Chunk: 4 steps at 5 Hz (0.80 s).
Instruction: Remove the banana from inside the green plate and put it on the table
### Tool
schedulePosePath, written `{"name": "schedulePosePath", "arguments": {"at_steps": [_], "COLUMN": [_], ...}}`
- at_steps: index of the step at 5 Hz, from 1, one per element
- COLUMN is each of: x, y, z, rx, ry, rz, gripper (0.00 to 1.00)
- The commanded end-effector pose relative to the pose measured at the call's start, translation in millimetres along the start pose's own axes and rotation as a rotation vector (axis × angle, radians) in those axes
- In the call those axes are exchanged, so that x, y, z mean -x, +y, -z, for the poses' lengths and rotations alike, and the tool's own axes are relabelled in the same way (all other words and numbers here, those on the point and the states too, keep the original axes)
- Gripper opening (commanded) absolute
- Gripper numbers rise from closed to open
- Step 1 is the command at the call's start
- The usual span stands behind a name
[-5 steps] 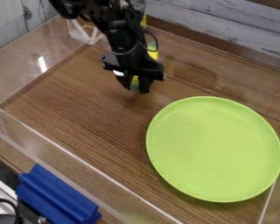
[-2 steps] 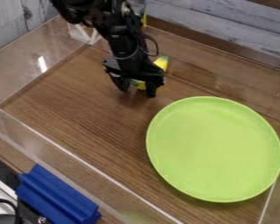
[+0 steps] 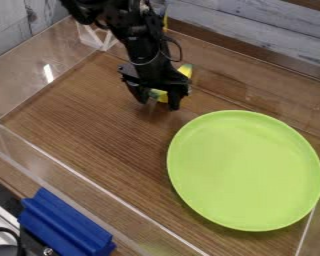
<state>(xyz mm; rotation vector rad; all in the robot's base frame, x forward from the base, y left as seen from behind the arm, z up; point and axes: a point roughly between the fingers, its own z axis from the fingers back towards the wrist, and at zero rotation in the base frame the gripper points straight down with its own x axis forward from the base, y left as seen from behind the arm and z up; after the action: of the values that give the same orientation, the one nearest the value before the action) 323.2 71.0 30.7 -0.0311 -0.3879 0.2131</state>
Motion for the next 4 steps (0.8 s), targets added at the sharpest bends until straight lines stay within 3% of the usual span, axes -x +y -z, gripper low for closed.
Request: {"name": "schedulePosePath", "arguments": {"at_steps": [1,4], "x": [-15.6,-16.7], "y": [0.7,1.2], "z": [-9.2,-7.6], "rx": [0.001,0.009], "ry": [-0.047,-0.039], "rz": [0.012,0.026], "gripper": [1.0,1.0]}}
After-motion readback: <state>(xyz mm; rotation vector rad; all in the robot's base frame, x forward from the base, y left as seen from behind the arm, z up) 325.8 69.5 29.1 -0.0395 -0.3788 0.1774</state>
